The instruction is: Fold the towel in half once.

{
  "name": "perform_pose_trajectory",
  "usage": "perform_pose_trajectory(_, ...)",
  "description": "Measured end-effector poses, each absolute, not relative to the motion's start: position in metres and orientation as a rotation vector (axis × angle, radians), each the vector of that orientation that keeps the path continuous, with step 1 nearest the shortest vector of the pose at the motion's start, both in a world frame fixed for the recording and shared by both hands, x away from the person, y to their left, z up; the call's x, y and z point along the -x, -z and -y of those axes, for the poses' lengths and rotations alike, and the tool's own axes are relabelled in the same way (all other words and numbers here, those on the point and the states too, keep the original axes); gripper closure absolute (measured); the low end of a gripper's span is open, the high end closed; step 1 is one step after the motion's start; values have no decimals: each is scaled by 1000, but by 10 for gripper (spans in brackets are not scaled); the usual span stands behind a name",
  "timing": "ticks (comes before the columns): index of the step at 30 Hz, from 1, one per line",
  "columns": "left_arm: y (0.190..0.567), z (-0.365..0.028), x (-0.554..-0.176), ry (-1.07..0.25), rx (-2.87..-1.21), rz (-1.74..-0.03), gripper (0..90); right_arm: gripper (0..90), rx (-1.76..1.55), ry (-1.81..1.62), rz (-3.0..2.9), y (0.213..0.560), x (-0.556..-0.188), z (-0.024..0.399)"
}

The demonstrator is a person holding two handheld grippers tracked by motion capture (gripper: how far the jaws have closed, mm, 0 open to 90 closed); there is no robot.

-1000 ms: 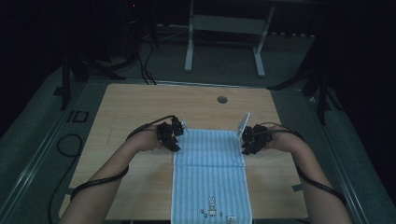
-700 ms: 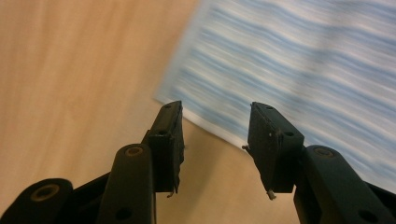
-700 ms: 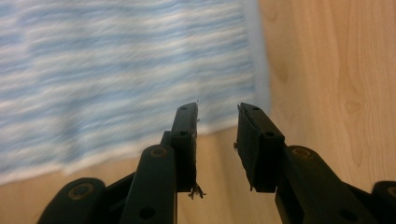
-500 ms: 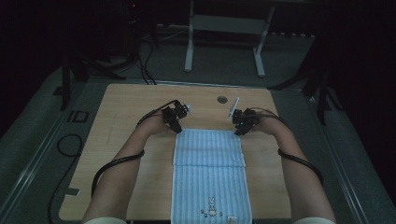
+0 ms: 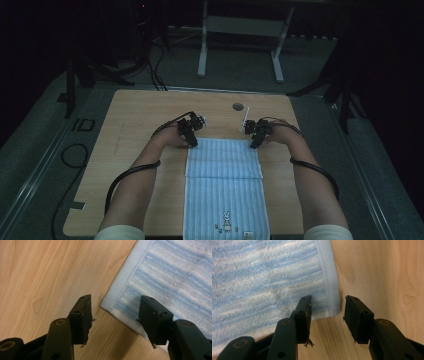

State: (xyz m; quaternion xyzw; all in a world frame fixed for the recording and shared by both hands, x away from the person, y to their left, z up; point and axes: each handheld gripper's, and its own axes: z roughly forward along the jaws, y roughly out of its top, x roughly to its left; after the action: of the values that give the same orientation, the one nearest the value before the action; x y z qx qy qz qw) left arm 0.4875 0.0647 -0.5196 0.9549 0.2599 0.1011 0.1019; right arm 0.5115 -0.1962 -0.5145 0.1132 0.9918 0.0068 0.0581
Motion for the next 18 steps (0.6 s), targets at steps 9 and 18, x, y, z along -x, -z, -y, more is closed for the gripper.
perform_pose_trajectory(9, 519, -63, -488, -179, -2813, -837, 527, 728, -413, -65, -3093, 515, -514, 201)
perform_pose_trajectory(18, 519, -58, -477, -163, -2829, -712, 851, 843, -407, -45, -3106, 515, -506, 196)
